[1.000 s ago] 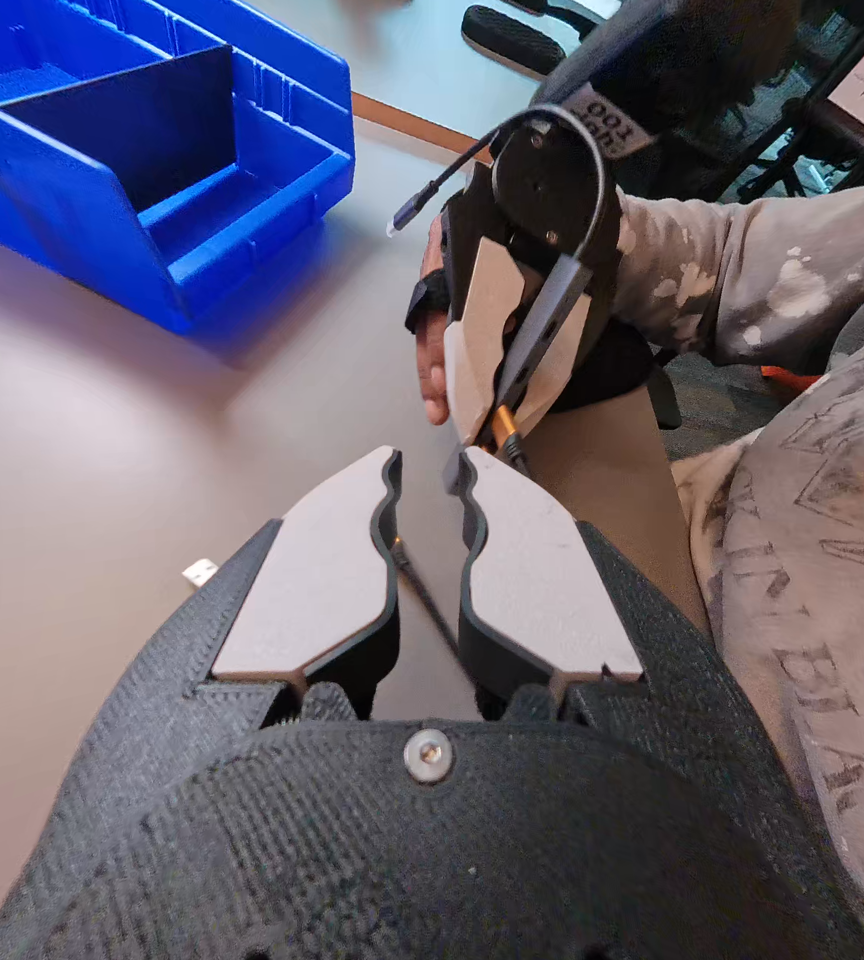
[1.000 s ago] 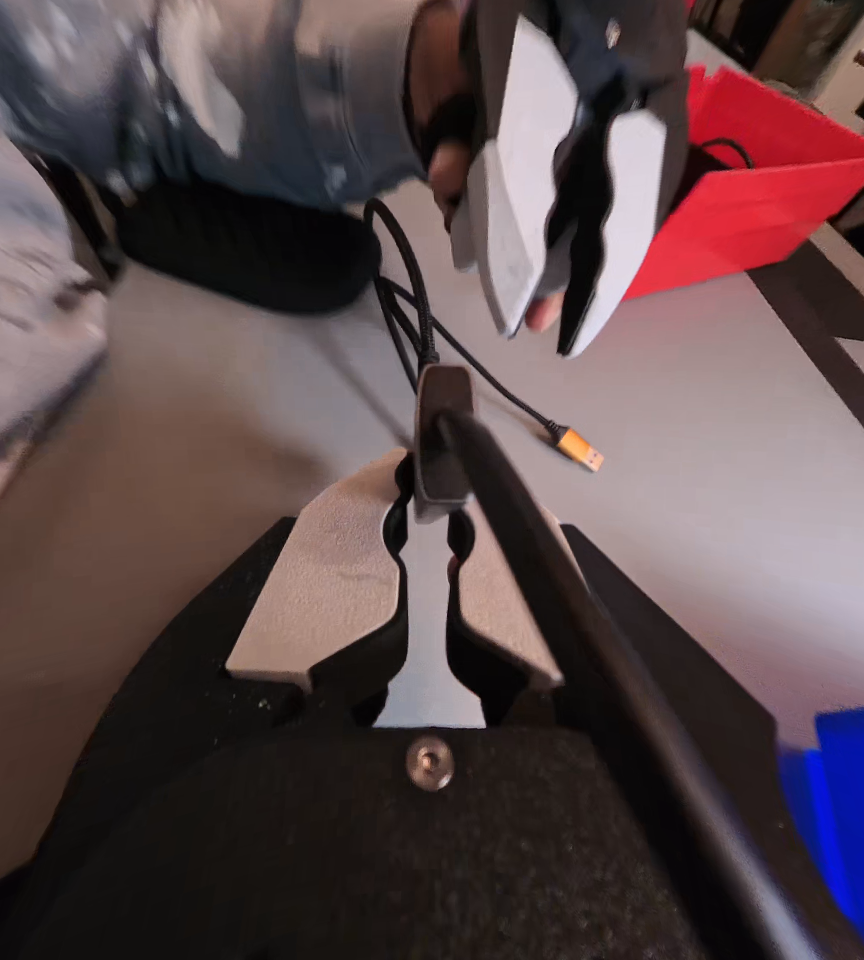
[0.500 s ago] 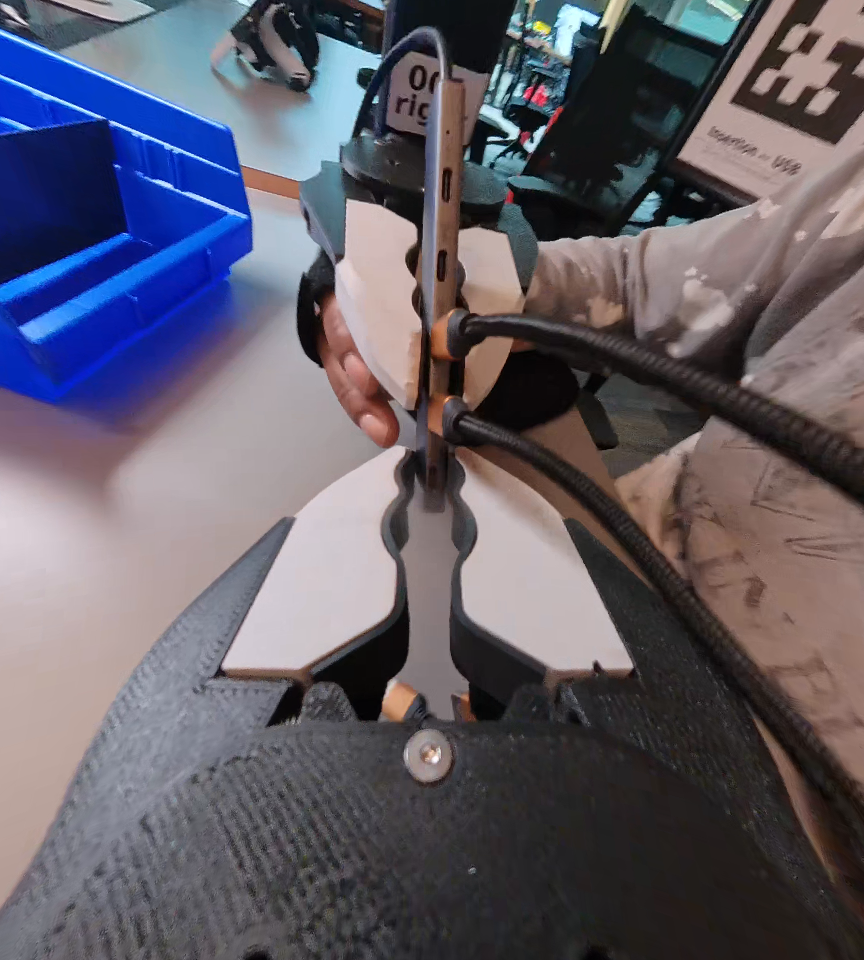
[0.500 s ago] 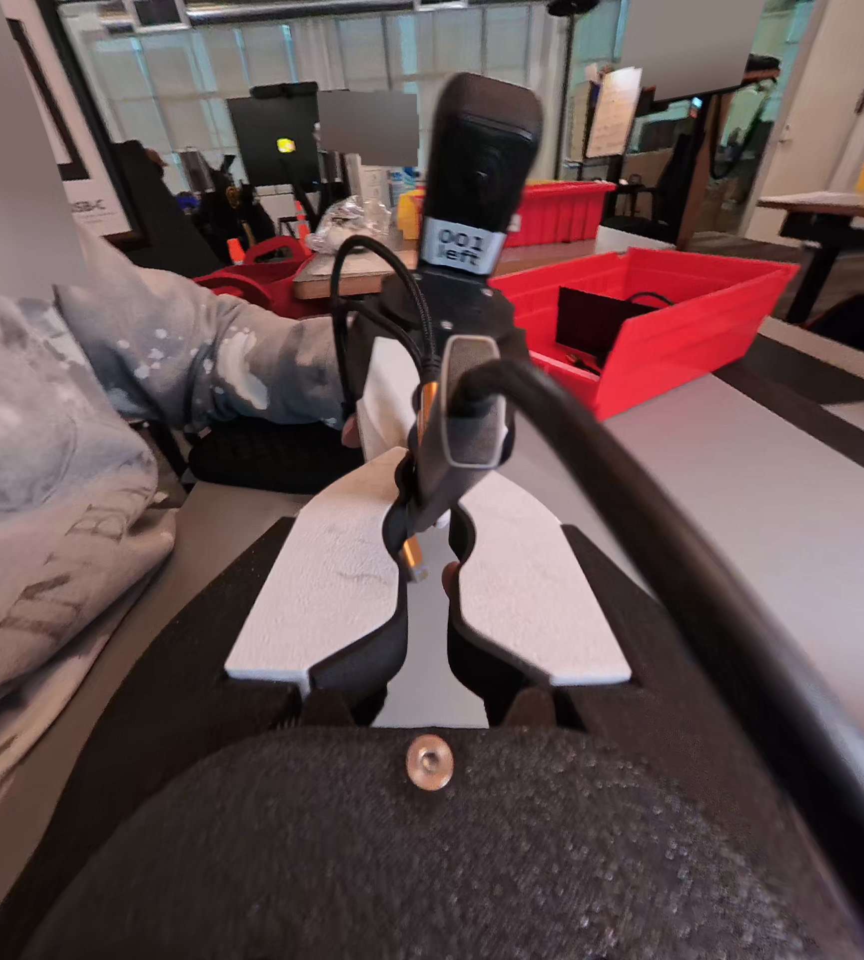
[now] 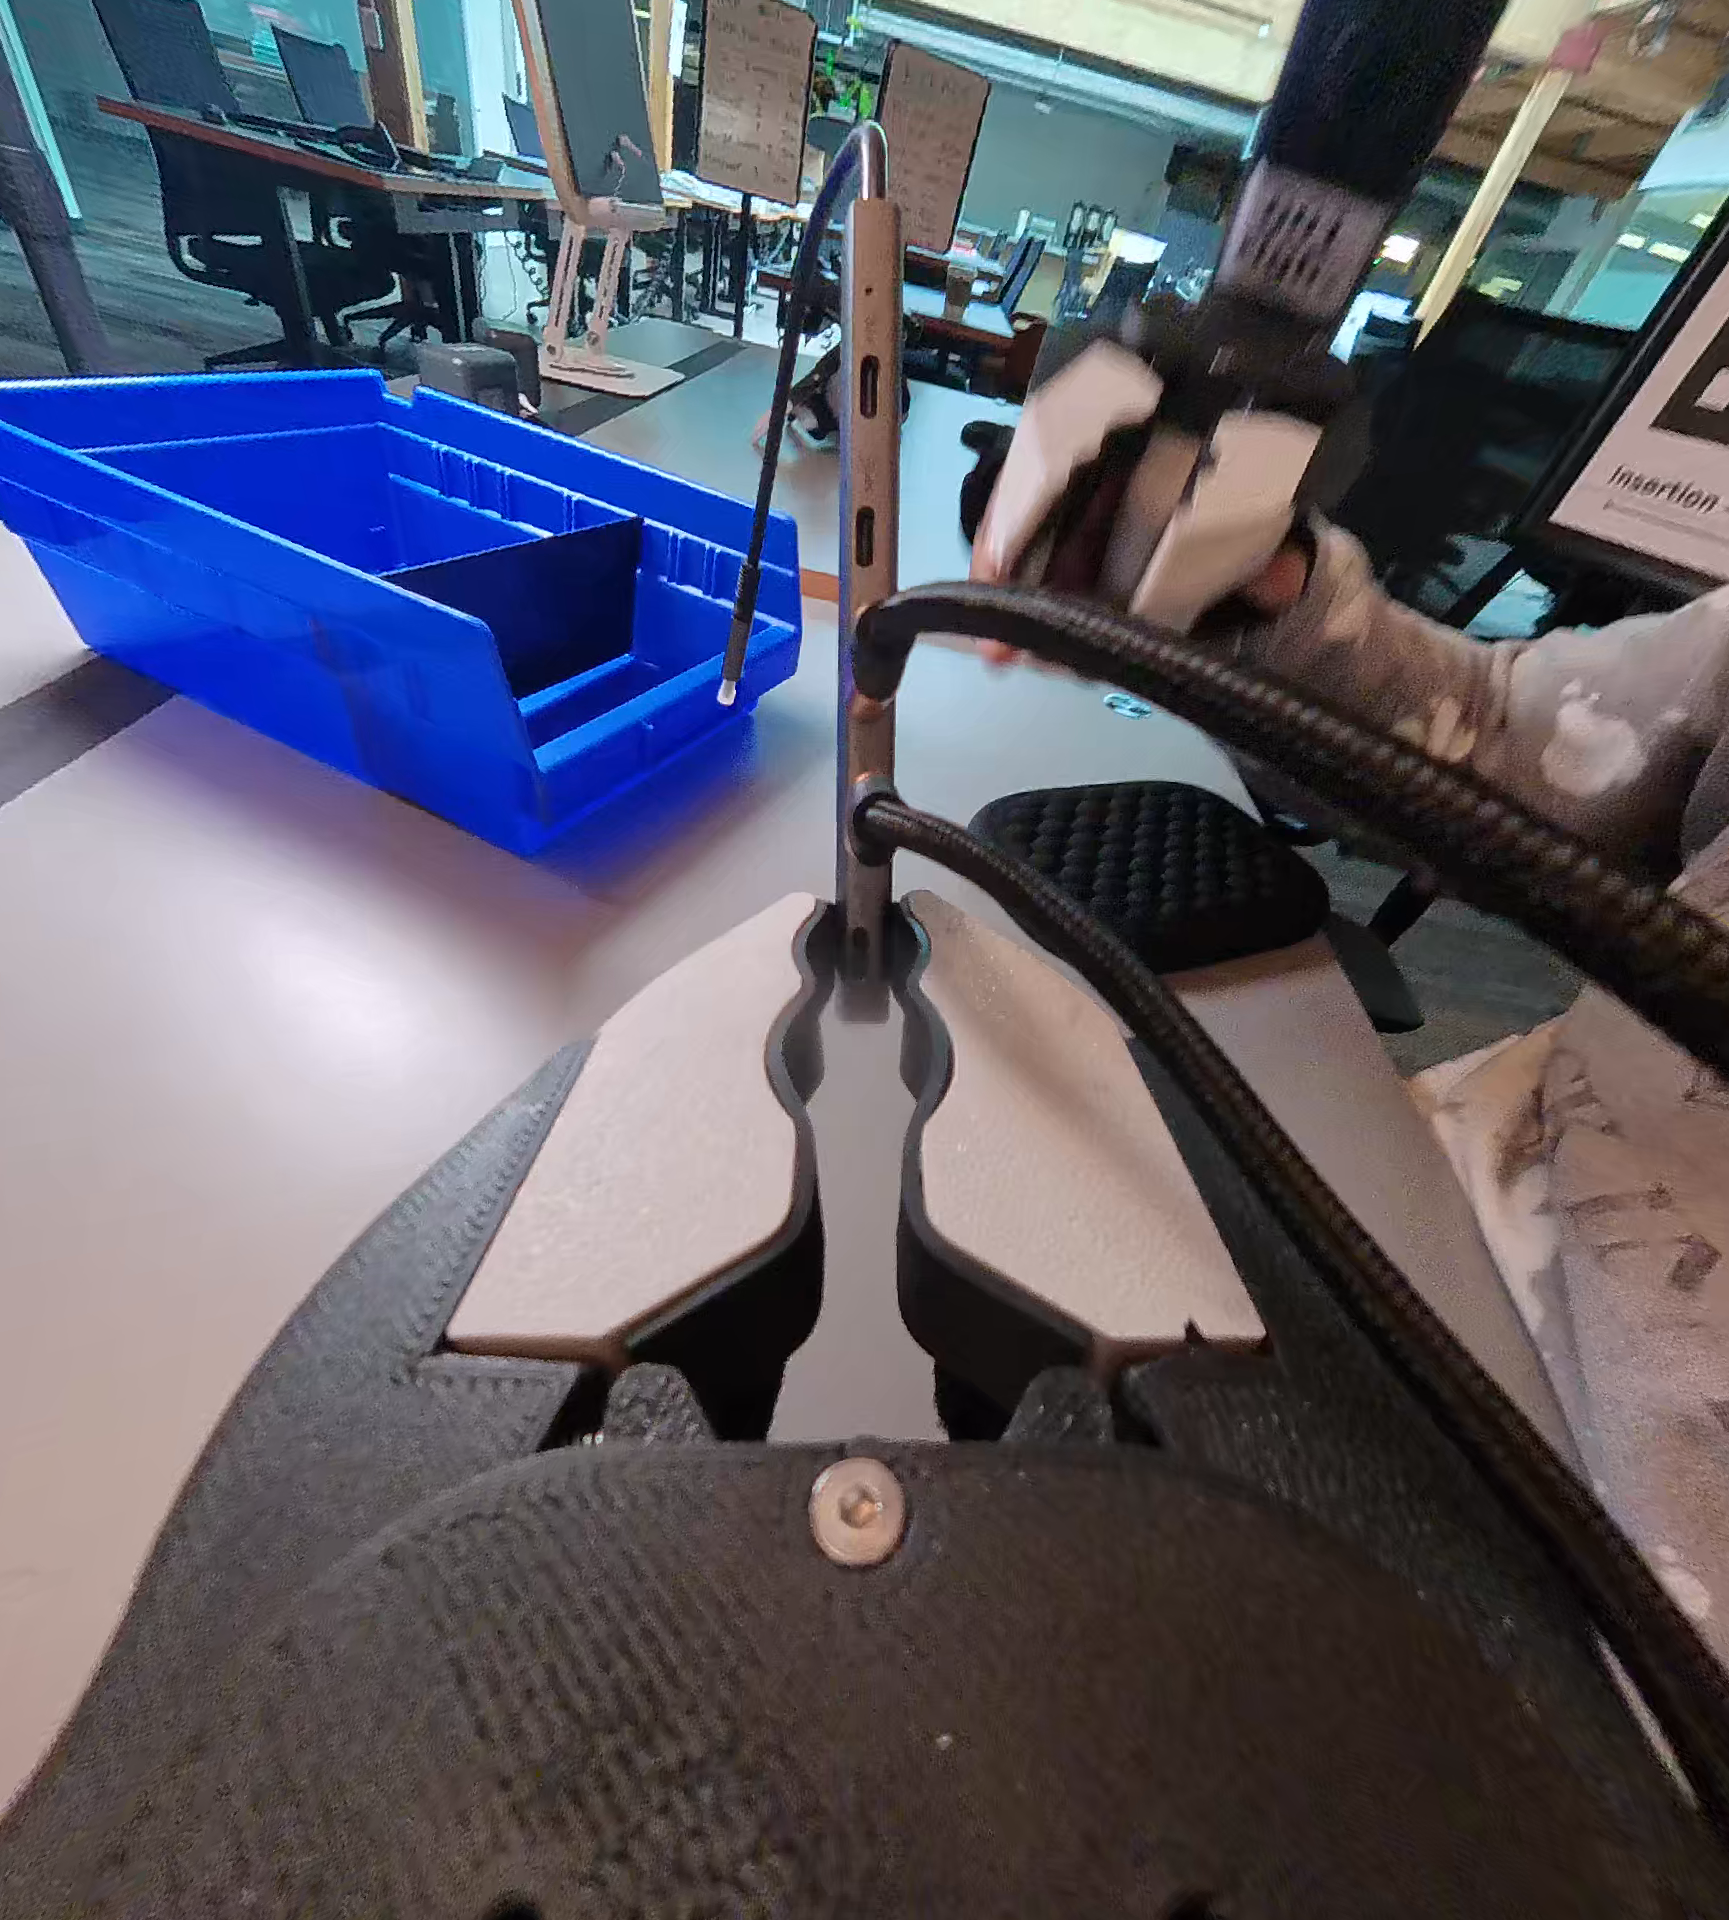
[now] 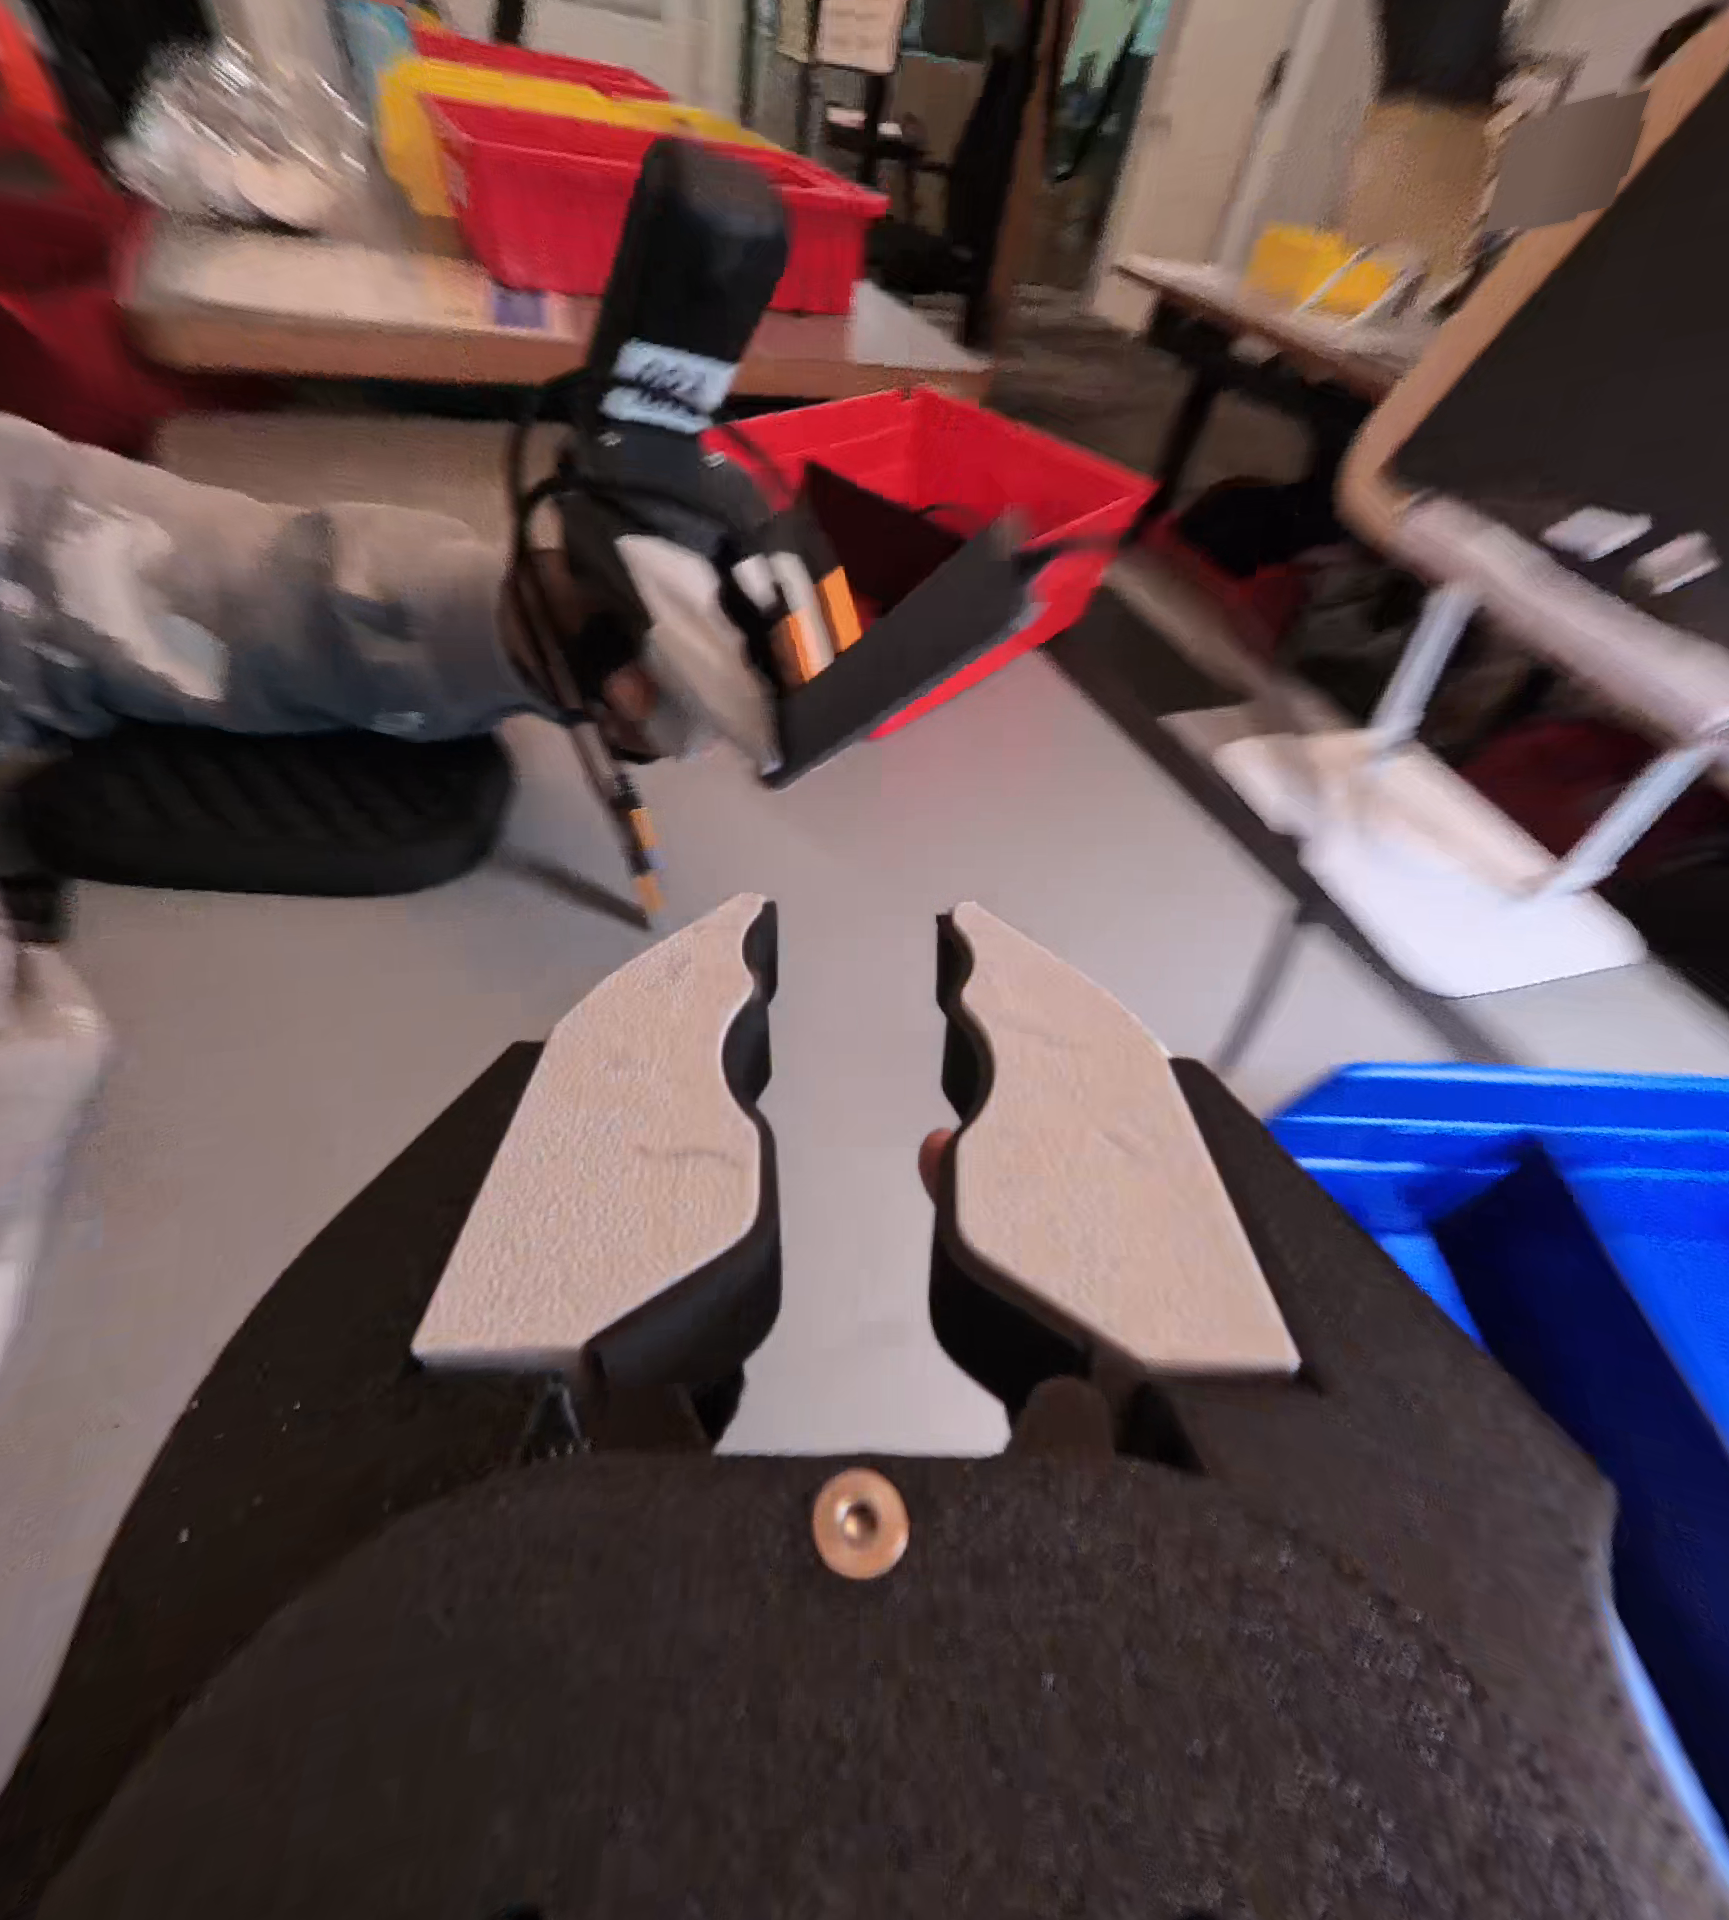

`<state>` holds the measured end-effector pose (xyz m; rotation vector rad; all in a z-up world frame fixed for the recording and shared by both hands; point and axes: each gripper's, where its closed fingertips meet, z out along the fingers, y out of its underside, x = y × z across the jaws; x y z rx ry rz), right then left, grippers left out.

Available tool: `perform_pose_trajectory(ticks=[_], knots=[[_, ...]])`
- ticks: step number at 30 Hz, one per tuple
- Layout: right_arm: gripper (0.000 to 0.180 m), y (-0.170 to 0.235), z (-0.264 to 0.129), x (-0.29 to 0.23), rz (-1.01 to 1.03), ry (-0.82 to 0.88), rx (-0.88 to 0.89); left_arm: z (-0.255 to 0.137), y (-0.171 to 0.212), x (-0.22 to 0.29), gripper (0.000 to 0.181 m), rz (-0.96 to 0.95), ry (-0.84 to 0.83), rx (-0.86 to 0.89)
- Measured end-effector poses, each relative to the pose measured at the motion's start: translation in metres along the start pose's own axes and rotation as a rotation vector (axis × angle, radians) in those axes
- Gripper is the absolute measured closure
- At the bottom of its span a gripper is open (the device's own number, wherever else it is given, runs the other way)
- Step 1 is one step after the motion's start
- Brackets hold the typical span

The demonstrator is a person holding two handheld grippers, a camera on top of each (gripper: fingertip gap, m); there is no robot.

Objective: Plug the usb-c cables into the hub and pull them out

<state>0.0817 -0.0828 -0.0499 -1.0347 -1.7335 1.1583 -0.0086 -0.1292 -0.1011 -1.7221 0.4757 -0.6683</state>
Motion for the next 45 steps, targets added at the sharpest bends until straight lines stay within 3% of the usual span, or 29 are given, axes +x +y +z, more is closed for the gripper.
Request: perform_pose_trajectory(ticks=[4, 9, 12, 14, 21, 24, 27, 31, 37, 41, 45], knots=[[0.139, -0.045, -0.032, 0.04, -0.29, 0.197, -0.065, 0.007, 0.005, 0.008, 0.17, 0.086, -0.015, -0.048], [0.128, -0.022, 0.001, 0.0, -0.368, -0.141, -0.235, 0.018, 0.009, 0.028, 0.17, 0.192, 0.012, -0.085], [0.143, -0.014, 0.02, -0.02, -0.386, -0.233, -0.242, 0.022, 0.012, 0.037, 0.17, 0.231, 0.023, -0.101], [0.164, -0.016, 0.027, -0.023, -0.391, -0.244, -0.225, 0.022, 0.012, 0.038, 0.171, 0.236, 0.017, -0.094], [0.17, -0.018, 0.027, -0.026, -0.372, -0.272, -0.215, 0.008, -0.001, 0.023, 0.167, 0.185, -0.043, -0.009], [0.17, -0.022, 0.021, -0.023, -0.361, -0.254, -0.188, 0.002, -0.003, 0.013, 0.157, 0.163, -0.085, 0.014], [0.17, -0.027, 0.009, -0.018, -0.347, -0.229, -0.164, -0.016, -0.004, -0.019, 0.159, 0.139, -0.27, 0.024], [0.17, -0.046, -0.019, 0.007, -0.336, -0.122, -0.139, -0.067, -0.006, -0.068, 0.161, -0.016, -0.528, 0.084], [0.17, -0.08, -0.077, 0.092, -0.381, 0.224, -0.236, -0.102, 0.009, -0.07, 0.161, -0.085, -0.575, 0.12], [0.169, -0.076, -0.11, 0.167, -0.436, 0.482, -0.452, -0.102, 0.029, -0.064, 0.161, -0.085, -0.576, 0.071], [0.169, -0.037, -0.12, 0.234, -0.439, 0.61, -0.702, -0.098, 0.033, -0.059, 0.161, -0.086, -0.555, 0.057]])
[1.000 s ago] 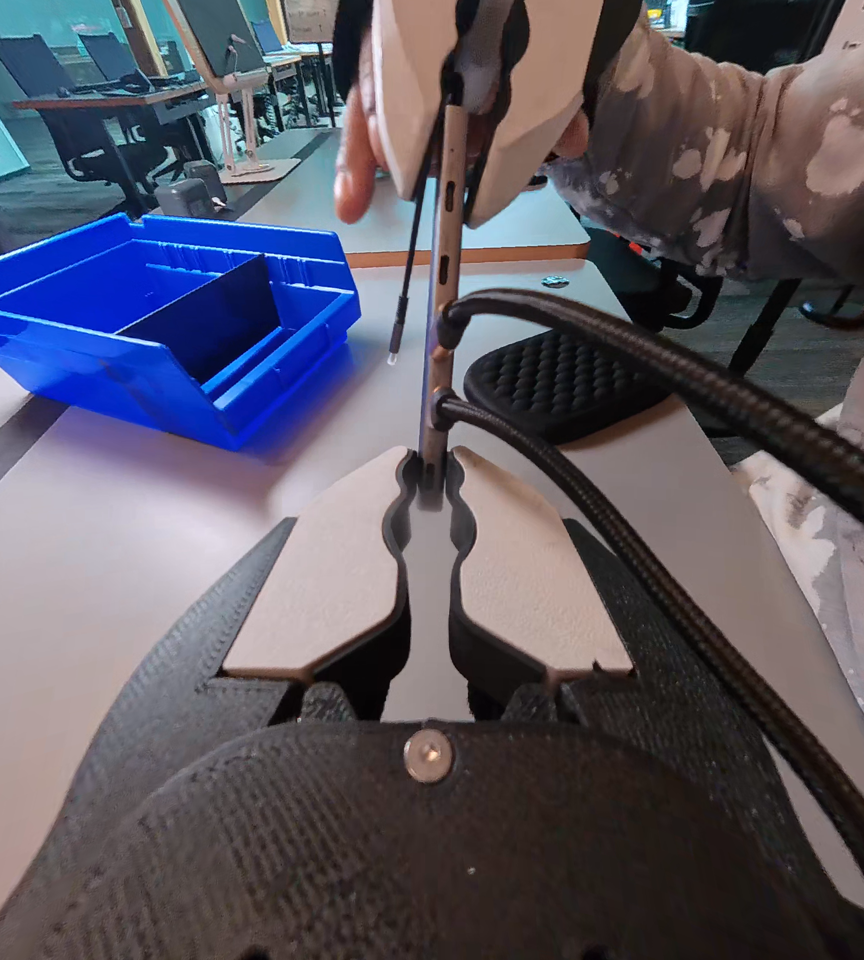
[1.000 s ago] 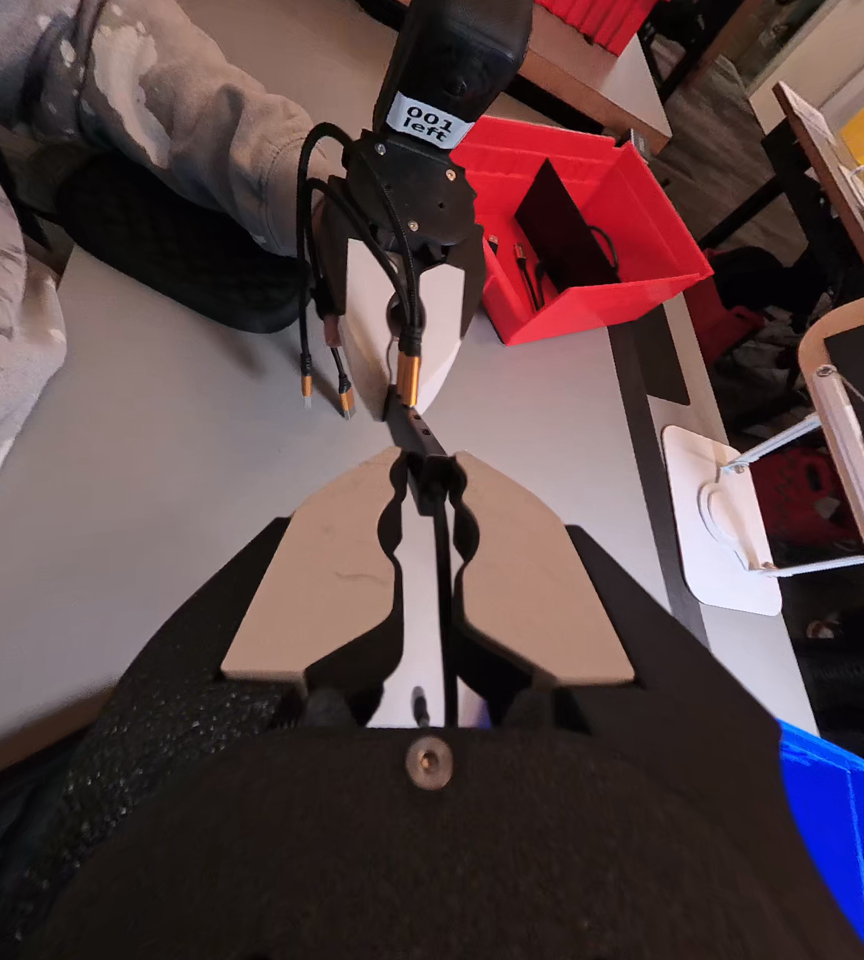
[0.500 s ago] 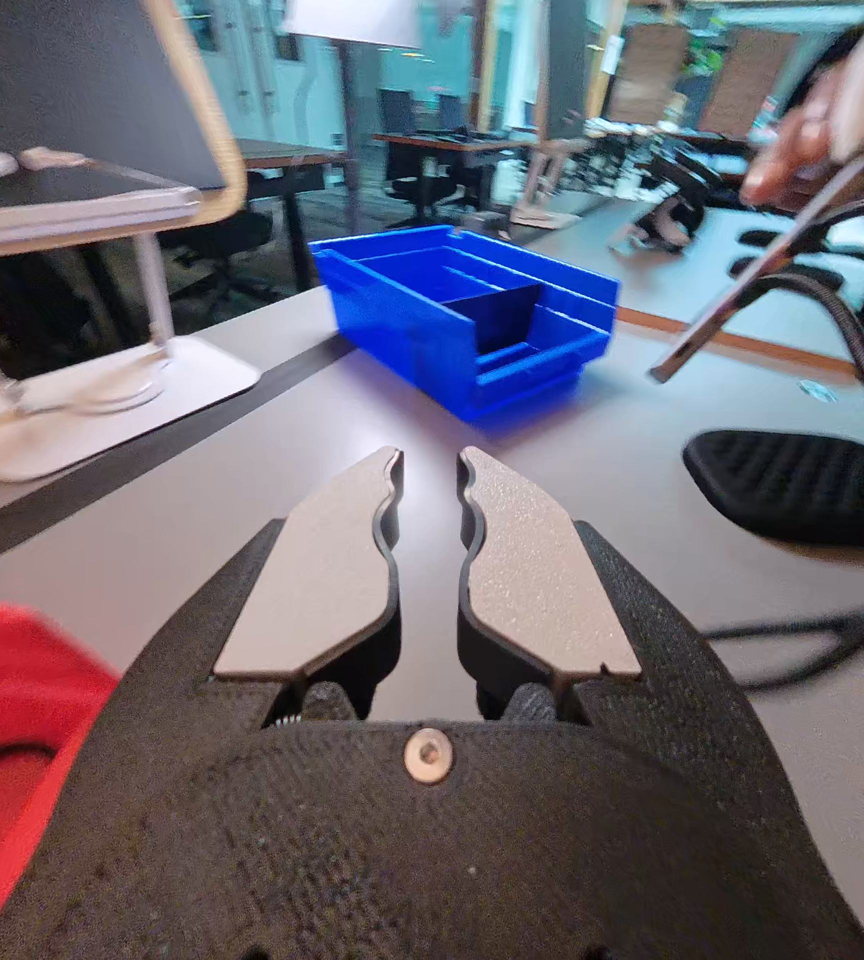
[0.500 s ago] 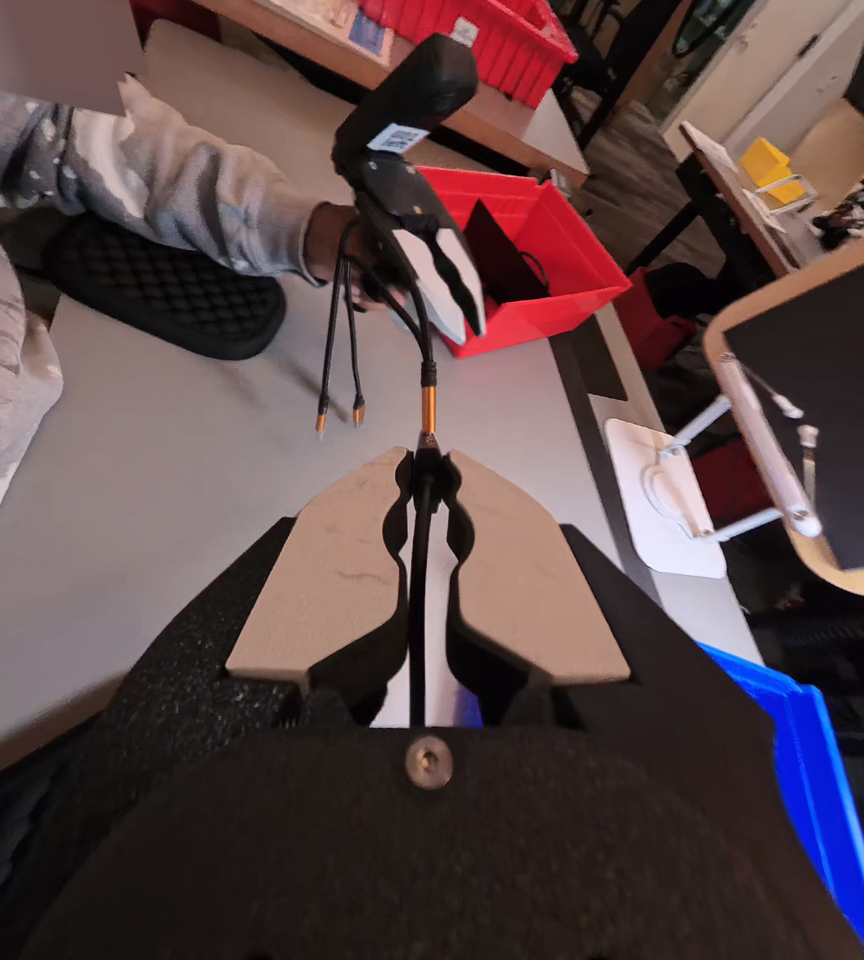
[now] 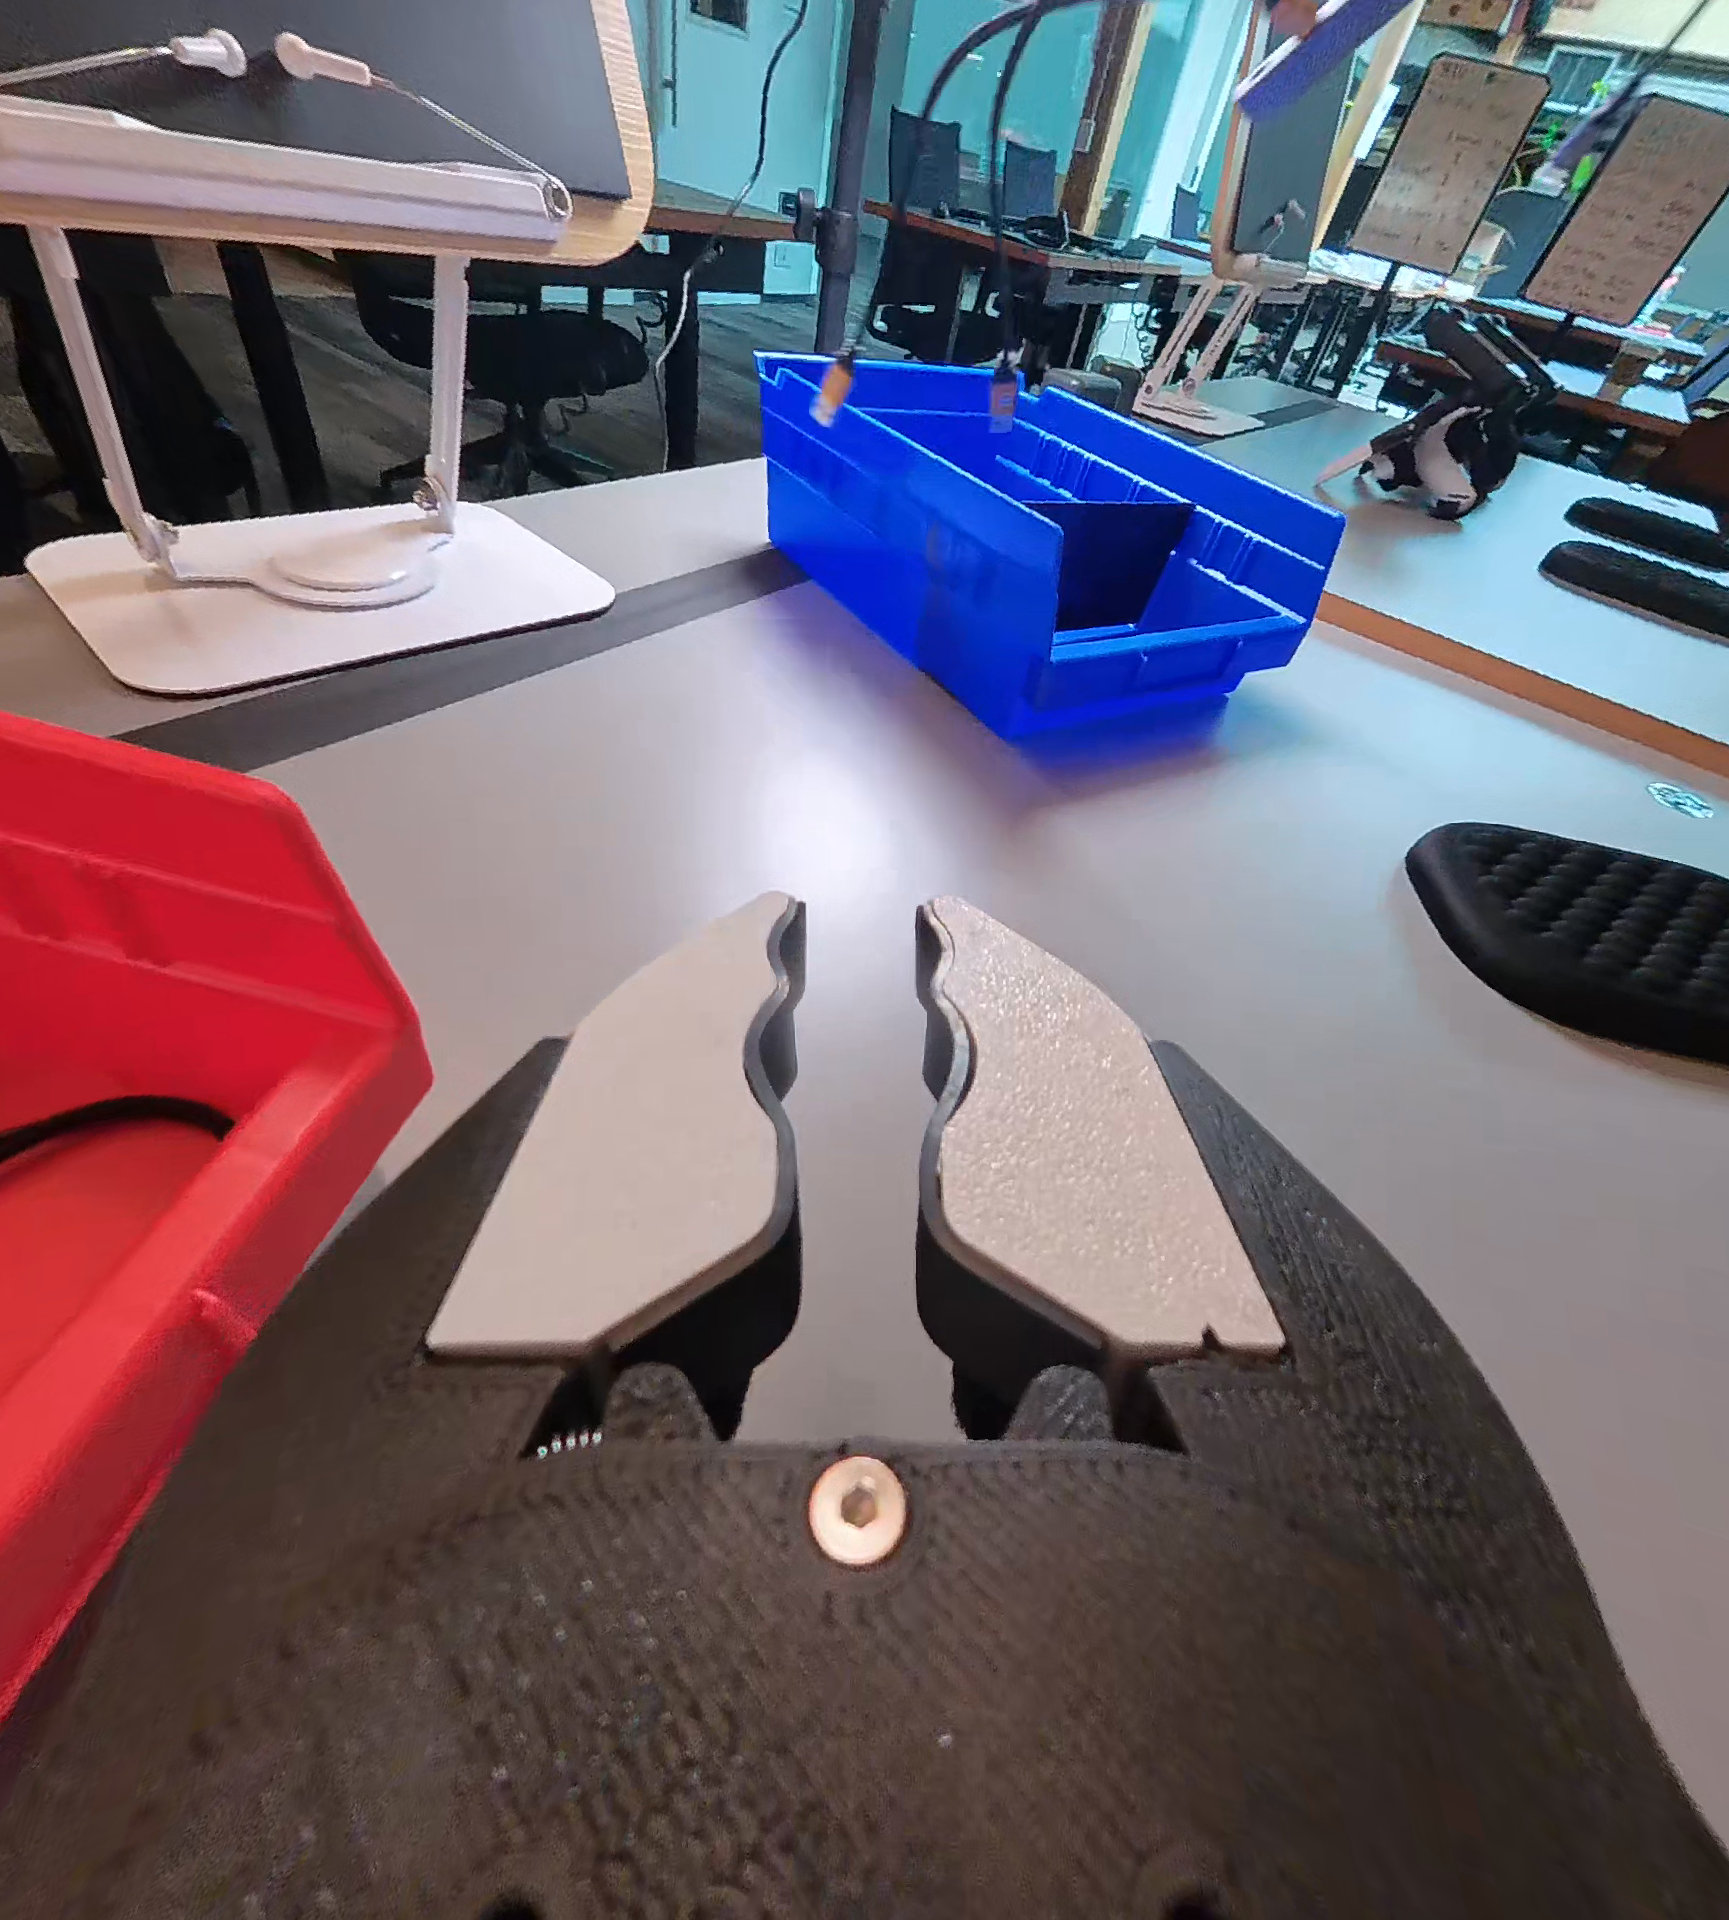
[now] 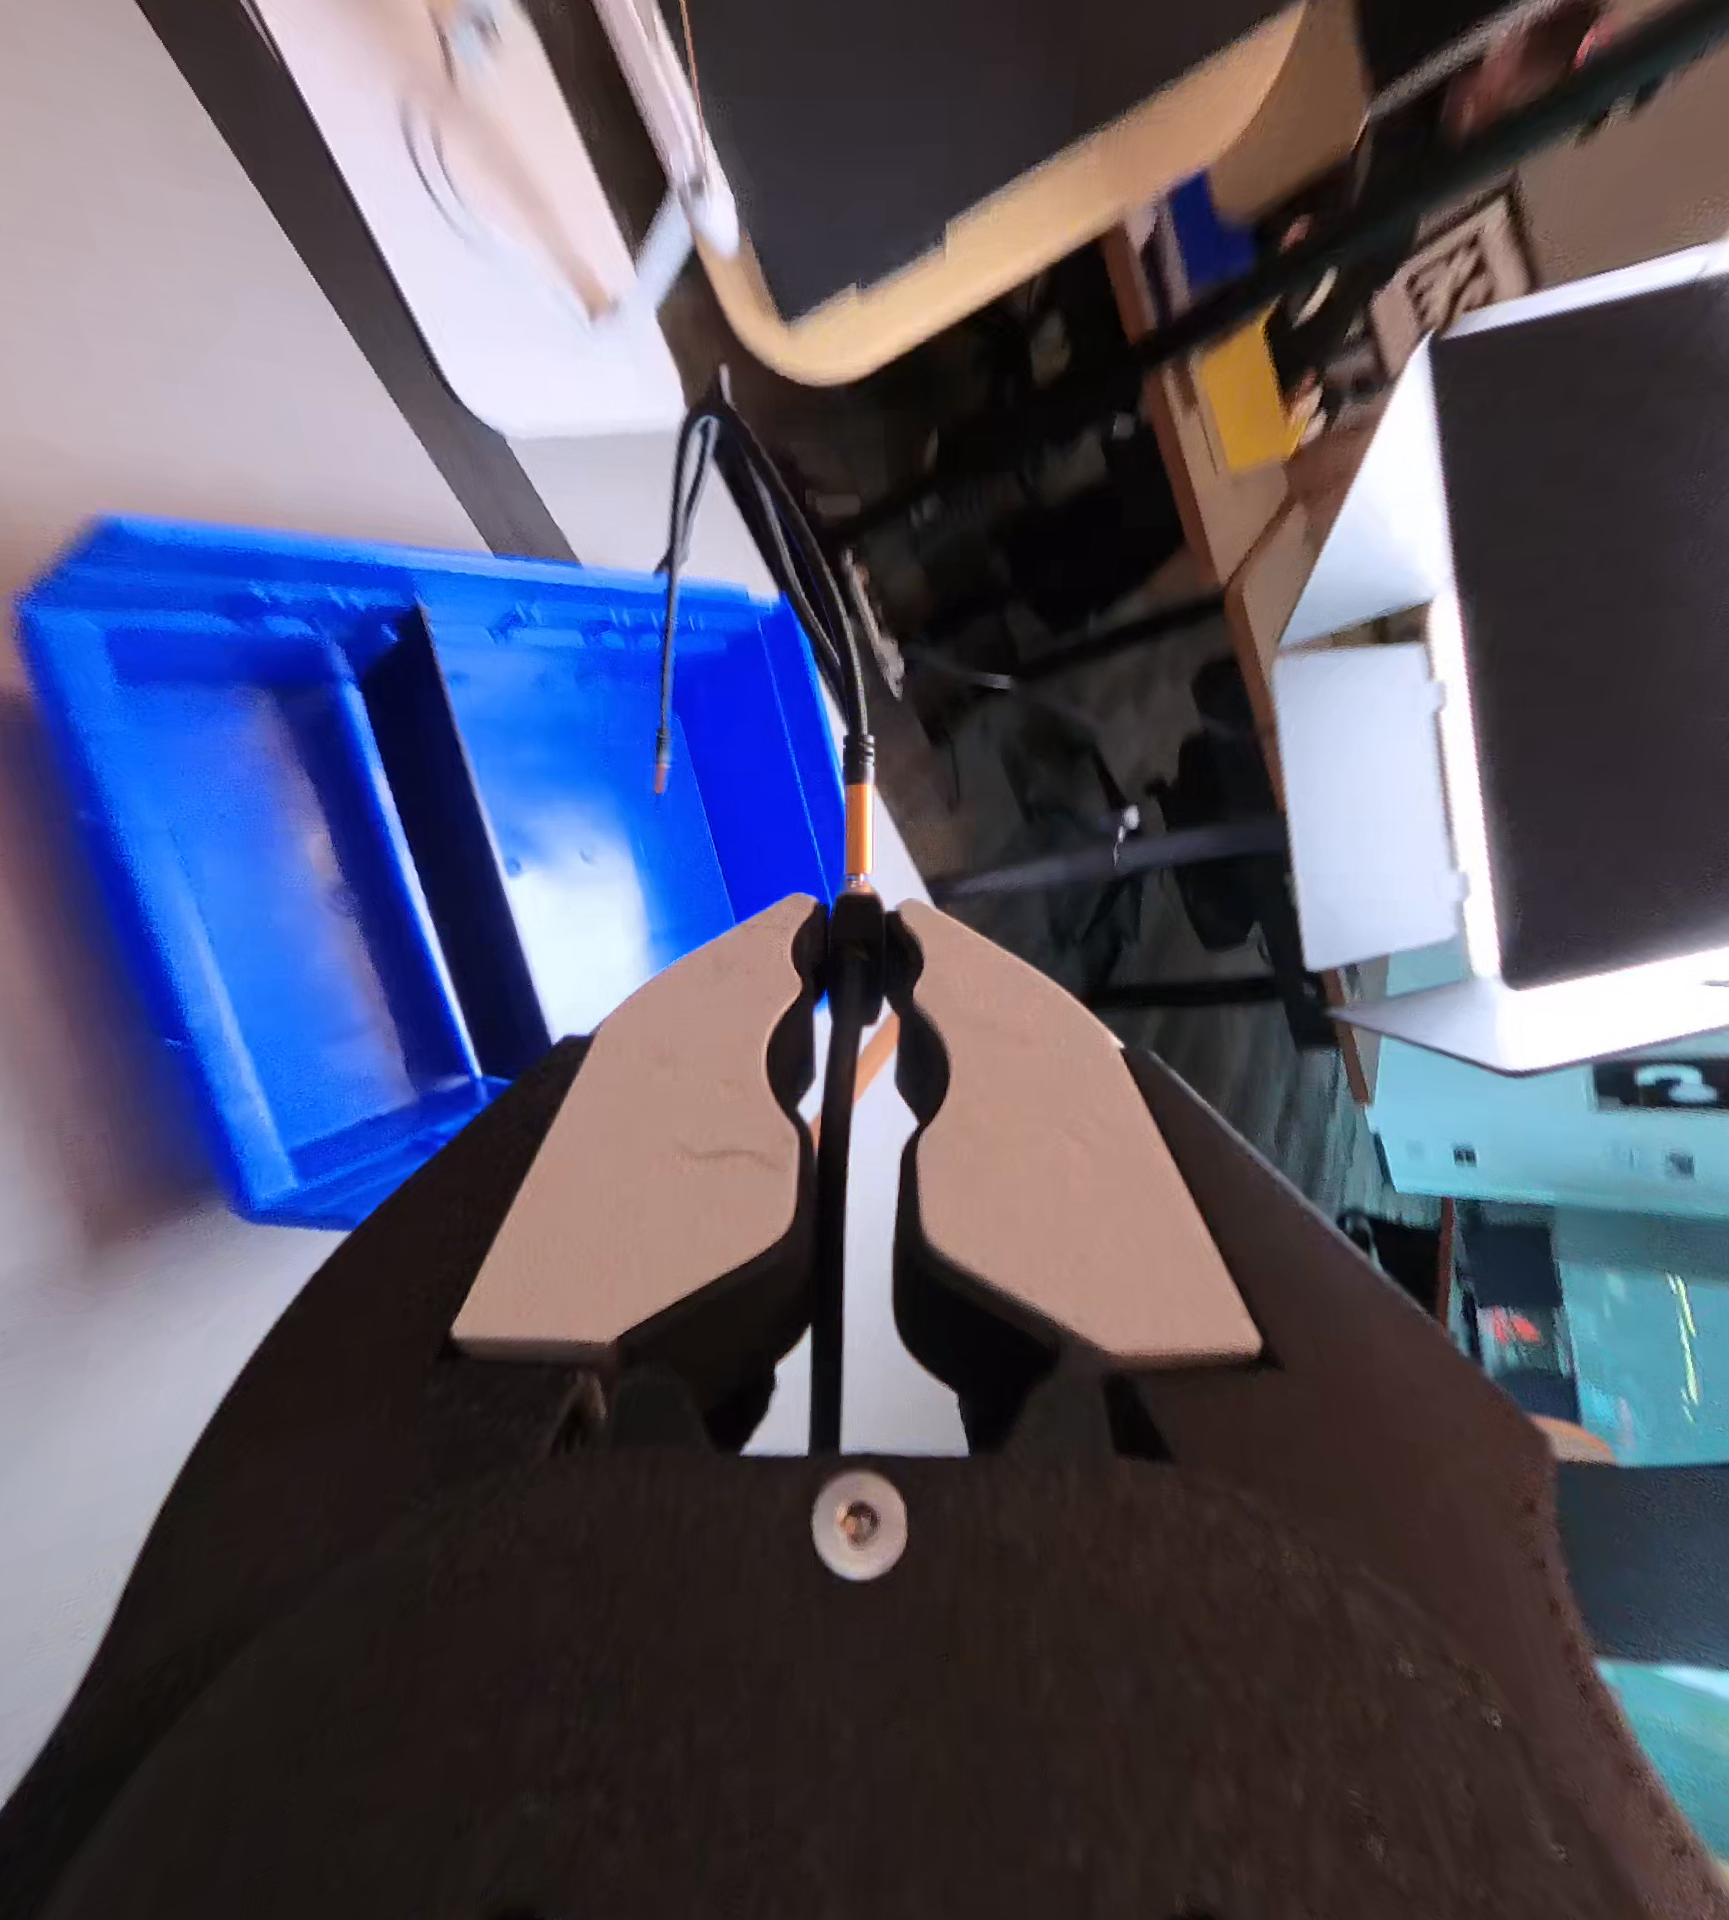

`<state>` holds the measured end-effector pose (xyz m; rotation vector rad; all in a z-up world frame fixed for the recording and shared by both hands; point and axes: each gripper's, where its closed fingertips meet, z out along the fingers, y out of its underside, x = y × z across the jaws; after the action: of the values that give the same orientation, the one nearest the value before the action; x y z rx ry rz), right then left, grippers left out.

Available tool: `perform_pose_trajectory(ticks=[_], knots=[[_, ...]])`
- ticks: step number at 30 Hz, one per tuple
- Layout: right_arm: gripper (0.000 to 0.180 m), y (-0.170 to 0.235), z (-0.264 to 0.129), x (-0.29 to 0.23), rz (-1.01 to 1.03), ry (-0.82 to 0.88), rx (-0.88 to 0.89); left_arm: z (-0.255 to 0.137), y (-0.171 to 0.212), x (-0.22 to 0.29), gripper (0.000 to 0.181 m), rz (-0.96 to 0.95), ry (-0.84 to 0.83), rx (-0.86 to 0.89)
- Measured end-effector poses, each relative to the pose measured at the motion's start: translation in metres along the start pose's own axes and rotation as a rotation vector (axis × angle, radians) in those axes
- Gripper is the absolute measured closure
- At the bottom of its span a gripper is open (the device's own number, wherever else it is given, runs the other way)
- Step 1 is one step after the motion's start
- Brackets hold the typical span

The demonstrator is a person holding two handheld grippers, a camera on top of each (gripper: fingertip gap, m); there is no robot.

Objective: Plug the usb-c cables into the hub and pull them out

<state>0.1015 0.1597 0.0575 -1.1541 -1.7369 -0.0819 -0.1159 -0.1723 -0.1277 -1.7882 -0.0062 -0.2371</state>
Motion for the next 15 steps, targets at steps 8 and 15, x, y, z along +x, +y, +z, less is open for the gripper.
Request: perform_pose_trajectory(ticks=[8, 15], knots=[[0.169, 0.029, 0.112, -0.018, -0.057, -0.134, -0.204, 0.007, 0.014, 0.004, 0.16, 0.005, 0.015, -0.045], [0.169, -0.002, 0.058, 0.022, 0.109, -0.075, 0.013, 0.01, 0.024, 0.002, 0.16, -0.026, 0.034, -0.072]])
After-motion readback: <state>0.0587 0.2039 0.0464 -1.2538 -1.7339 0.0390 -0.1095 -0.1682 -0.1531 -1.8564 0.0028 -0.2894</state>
